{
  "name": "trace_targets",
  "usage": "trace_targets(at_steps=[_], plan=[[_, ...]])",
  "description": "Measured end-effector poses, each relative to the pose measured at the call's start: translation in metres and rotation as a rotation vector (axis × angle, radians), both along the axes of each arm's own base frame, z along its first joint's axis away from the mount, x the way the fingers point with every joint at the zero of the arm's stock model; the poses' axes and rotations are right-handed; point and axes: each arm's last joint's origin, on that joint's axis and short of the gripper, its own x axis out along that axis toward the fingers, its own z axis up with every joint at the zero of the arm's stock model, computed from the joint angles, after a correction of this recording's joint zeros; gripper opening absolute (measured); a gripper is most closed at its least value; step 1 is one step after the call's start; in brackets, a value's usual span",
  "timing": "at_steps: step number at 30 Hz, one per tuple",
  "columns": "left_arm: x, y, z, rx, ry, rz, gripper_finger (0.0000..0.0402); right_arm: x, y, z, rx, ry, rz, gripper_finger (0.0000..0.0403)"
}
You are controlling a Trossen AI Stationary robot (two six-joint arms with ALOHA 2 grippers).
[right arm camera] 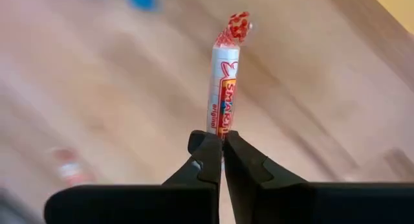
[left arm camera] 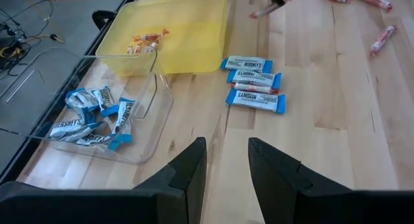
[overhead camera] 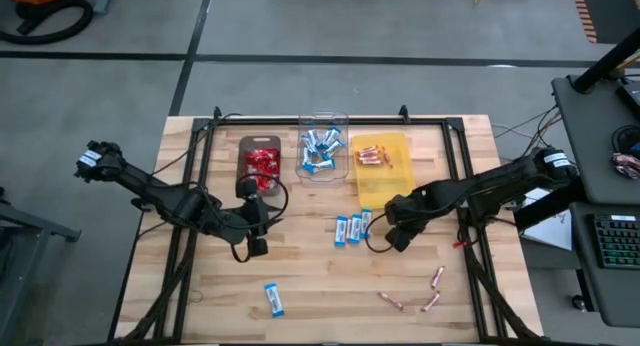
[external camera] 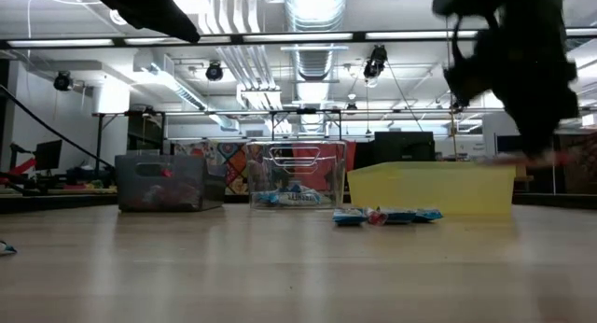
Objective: Sort candy
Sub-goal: Put the white-red candy into the yellow bin
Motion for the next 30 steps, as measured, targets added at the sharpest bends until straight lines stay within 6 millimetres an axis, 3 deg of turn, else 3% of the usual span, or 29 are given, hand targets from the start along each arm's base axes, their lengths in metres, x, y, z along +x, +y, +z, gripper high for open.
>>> trace_targets(at_steps=[9,14,18,24,30], plan=[[0.0,0.0,0.0,0.017,-0.001,0.003,0.01,0.037,-0.003,0.068,-0.135,-0.277,0.113,0.0008],[0.0,0.001,0.001,0.024,-0.003,0.007,0.01,0.051,-0.029,0.08,-0.239,-0.233,0.154,0.0008],[0.0,0.001,0.001,0.024,-0.003,0.007,0.01,0.059,-0.06,0.071,-0.296,-0.132,0.259,0.0008],[-0.001,0.001,0.0,0.029,0.006,0.008,0.01,0.064,-0.107,0.04,-0.348,0.003,0.565,0.0008],[-0.002,0.002,-0.001,0.037,0.021,0.008,0.01,0.065,-0.152,0.014,-0.371,0.11,0.716,0.0008]])
